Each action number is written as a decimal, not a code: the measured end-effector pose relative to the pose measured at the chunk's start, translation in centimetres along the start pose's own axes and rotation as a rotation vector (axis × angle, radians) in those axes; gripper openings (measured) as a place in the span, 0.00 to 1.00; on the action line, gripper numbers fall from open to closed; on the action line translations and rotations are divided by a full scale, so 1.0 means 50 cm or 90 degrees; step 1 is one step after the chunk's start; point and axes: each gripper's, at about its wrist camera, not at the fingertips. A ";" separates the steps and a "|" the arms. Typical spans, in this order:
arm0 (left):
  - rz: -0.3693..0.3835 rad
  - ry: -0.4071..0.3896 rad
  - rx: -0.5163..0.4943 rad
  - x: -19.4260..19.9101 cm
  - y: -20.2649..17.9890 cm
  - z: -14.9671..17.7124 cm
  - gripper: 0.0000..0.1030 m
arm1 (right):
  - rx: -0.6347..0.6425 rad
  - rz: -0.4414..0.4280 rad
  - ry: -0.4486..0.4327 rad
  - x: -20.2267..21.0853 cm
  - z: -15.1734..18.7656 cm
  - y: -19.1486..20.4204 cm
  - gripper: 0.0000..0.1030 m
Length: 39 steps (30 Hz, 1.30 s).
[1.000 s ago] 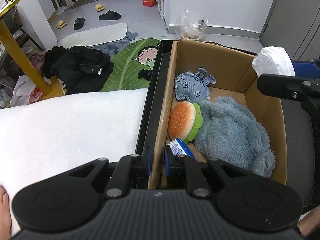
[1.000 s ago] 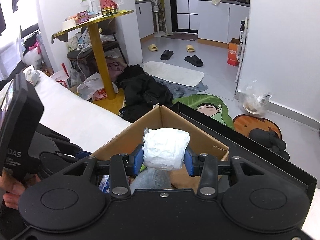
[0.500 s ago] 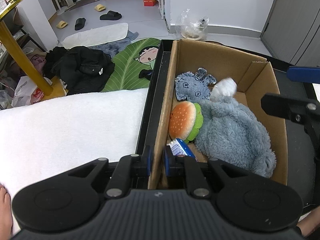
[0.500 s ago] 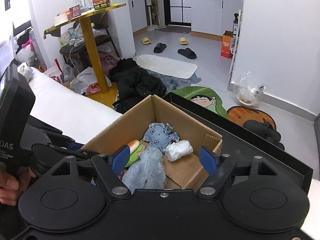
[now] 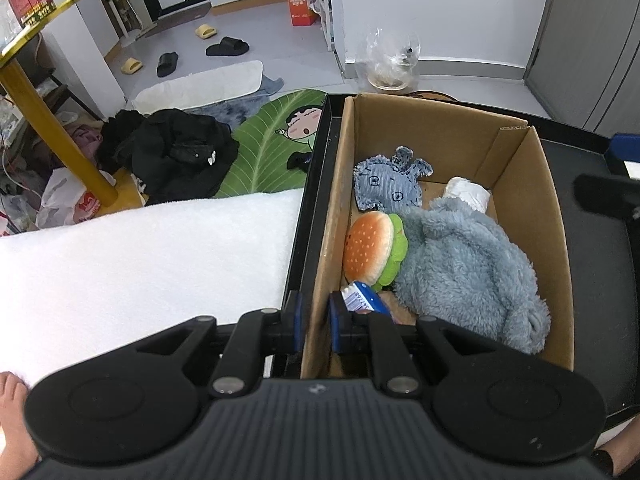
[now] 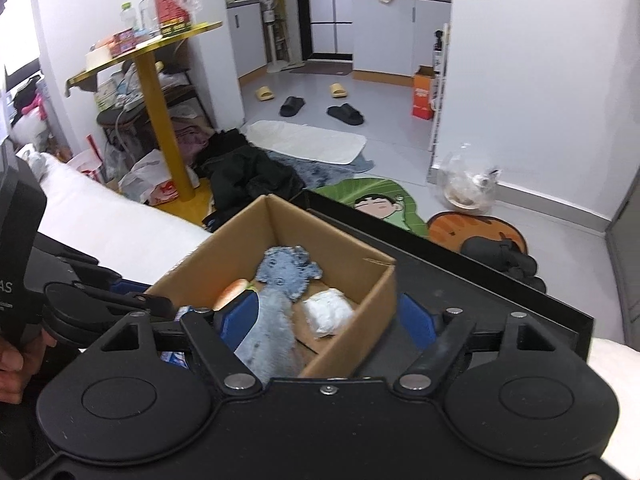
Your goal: Organize soft objects
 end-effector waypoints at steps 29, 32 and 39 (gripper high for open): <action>-0.007 -0.088 0.029 0.200 0.007 -0.039 0.76 | -0.150 0.096 -0.062 0.200 0.072 -0.098 1.00; 0.002 -0.095 0.032 0.232 0.010 -0.036 0.80 | -0.171 0.114 -0.063 0.225 0.077 -0.096 1.00; -0.009 -0.115 0.034 0.304 0.022 -0.024 0.85 | -0.227 0.130 -0.075 0.282 0.080 -0.080 1.00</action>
Point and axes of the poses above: each gripper's, at about its wrist camera, not at the fingertips, and x roughly against the way its jaws point, y to its left, z to its underside, and after that the axes turned 9 degrees about -z, right-handed
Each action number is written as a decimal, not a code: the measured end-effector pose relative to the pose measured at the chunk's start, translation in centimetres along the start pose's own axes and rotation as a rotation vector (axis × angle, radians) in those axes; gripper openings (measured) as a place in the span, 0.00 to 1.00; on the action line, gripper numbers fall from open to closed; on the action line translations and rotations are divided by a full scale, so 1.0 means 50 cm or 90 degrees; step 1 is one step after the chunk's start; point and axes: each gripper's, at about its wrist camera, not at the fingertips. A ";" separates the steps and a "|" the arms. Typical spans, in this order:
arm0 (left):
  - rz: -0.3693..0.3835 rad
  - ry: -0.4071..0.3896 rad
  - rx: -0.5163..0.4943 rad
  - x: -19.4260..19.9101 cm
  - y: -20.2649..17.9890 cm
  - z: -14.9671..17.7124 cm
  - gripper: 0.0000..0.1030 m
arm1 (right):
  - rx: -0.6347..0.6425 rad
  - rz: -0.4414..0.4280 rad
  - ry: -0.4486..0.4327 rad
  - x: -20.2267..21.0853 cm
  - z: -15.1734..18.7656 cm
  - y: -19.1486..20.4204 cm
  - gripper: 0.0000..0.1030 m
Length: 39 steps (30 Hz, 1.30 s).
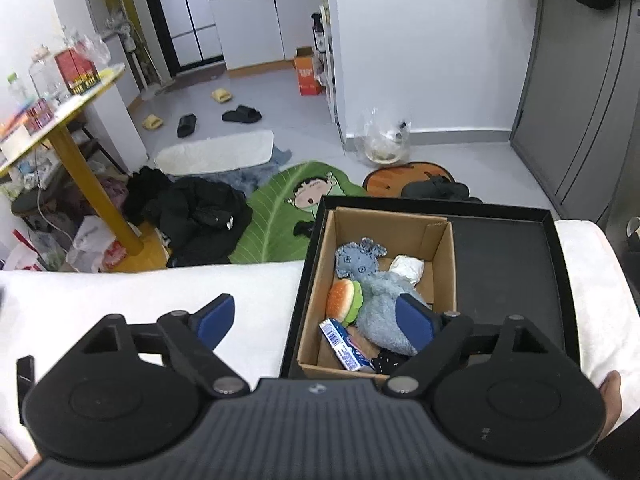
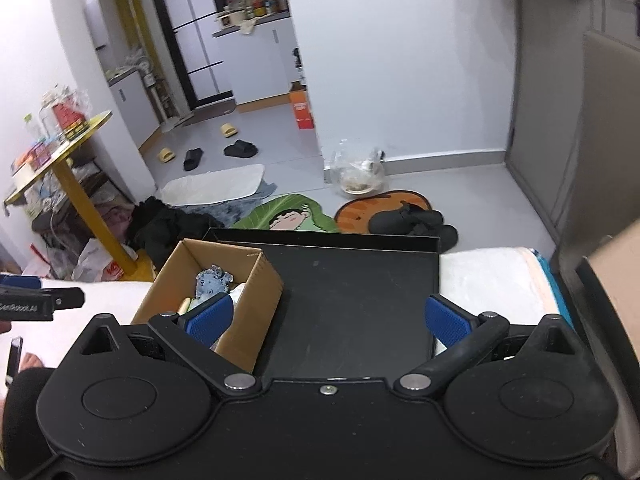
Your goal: Organize soft objects
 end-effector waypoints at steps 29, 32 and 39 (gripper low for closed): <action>0.047 -0.068 -0.010 0.236 0.015 -0.007 0.88 | -0.061 0.034 -0.028 0.169 0.005 0.058 1.00; 0.046 -0.068 -0.005 0.246 0.019 -0.001 0.88 | -0.055 0.039 -0.026 0.181 0.005 0.069 1.00; 0.049 -0.069 0.001 0.263 0.026 0.016 0.88 | -0.061 0.043 -0.031 0.194 0.012 0.082 1.00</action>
Point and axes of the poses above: each gripper's, at about its wrist camera, not at the fingertips, and x roughly against the way its jaws point, y to its left, z to its underside, and after that the axes turned 9 degrees about -z, right-handed
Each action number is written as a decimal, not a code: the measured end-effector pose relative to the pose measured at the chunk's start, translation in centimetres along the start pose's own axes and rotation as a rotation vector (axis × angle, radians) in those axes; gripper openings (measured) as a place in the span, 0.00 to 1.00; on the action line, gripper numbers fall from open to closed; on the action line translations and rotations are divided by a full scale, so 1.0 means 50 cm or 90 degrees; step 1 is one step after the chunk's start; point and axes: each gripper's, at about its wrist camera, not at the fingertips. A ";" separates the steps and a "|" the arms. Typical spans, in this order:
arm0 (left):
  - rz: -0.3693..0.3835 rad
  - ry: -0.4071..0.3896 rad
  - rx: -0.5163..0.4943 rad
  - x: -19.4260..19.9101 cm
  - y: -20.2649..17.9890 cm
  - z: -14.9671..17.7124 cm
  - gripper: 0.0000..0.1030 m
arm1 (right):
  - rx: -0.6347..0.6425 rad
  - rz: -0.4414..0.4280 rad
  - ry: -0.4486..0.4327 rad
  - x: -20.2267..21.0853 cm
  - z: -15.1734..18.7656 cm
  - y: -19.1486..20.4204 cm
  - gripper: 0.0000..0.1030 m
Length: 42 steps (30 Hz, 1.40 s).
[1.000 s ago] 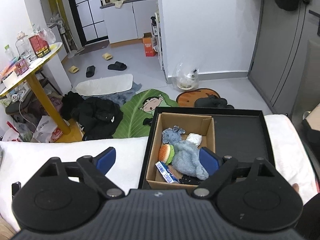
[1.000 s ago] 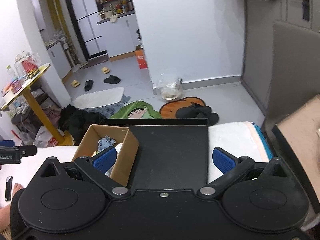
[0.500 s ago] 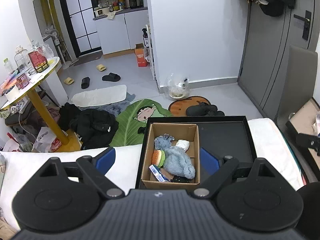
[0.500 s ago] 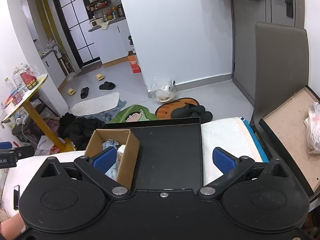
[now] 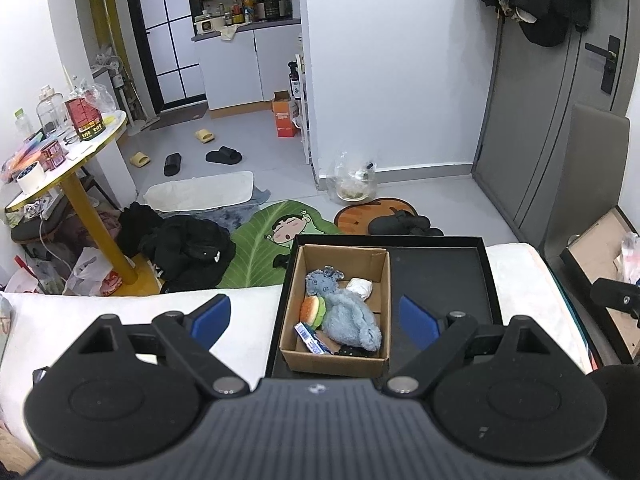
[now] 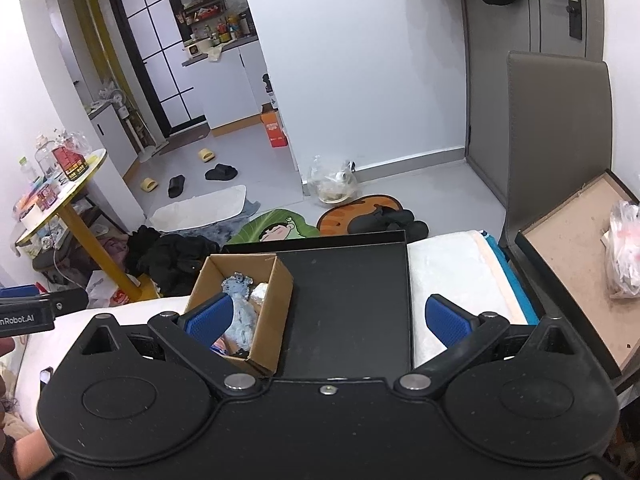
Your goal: Organize soft objects
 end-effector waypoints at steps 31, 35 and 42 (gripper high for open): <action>0.063 0.002 -0.006 0.030 -0.006 0.069 0.88 | 0.009 0.063 0.022 0.010 0.071 0.039 1.00; 0.066 0.004 -0.011 0.023 -0.011 0.080 0.88 | 0.015 0.064 0.033 0.006 0.085 0.040 1.00; 0.067 0.022 -0.005 0.005 -0.011 0.091 0.88 | 0.019 0.072 0.041 -0.002 0.093 0.041 1.00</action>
Point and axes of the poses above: each gripper's, at about its wrist camera, not at the fingertips, and x roughly against the way its jaws point, y to its left, z to its underside, and after that the axes turned 9 degrees about -z, right-handed
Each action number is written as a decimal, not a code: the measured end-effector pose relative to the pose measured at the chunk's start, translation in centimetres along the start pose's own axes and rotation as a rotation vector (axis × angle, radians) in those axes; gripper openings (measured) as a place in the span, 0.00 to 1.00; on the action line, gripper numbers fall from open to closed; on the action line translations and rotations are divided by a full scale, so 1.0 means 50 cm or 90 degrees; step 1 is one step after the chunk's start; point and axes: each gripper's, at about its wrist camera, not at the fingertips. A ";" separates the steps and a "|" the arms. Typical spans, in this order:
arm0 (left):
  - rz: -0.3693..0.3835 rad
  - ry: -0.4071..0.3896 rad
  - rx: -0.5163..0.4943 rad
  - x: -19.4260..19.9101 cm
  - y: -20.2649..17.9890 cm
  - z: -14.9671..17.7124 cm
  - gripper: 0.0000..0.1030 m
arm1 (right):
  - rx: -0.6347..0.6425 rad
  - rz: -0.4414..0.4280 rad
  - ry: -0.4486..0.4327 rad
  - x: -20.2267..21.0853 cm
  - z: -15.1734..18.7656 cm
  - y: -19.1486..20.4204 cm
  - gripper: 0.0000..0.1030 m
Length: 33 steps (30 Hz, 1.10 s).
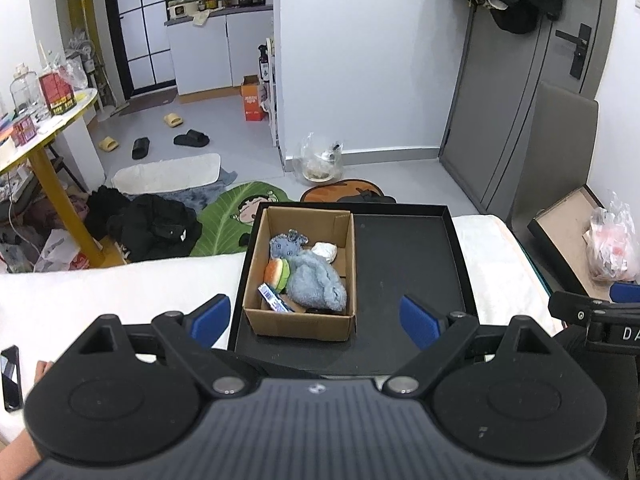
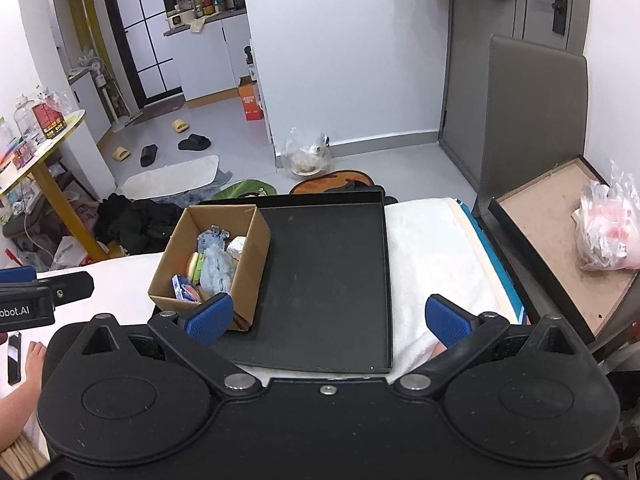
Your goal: Organize soft objects
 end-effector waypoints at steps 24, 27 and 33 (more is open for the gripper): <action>0.006 0.005 -0.007 -0.008 -0.004 0.009 0.88 | -0.002 -0.004 0.005 -0.006 0.003 0.001 1.00; 0.009 0.010 -0.010 -0.012 -0.005 0.008 0.88 | -0.002 -0.003 0.000 -0.003 0.004 0.001 1.00; 0.007 0.015 -0.002 -0.015 -0.002 0.006 0.88 | -0.005 -0.005 0.006 -0.002 0.006 -0.001 1.00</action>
Point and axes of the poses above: each gripper's, at about its wrist camera, not at the fingertips, and x roughly against the way its jaws point, y to its left, z to its underside, and after that the axes turned 9 degrees about -z, right-handed
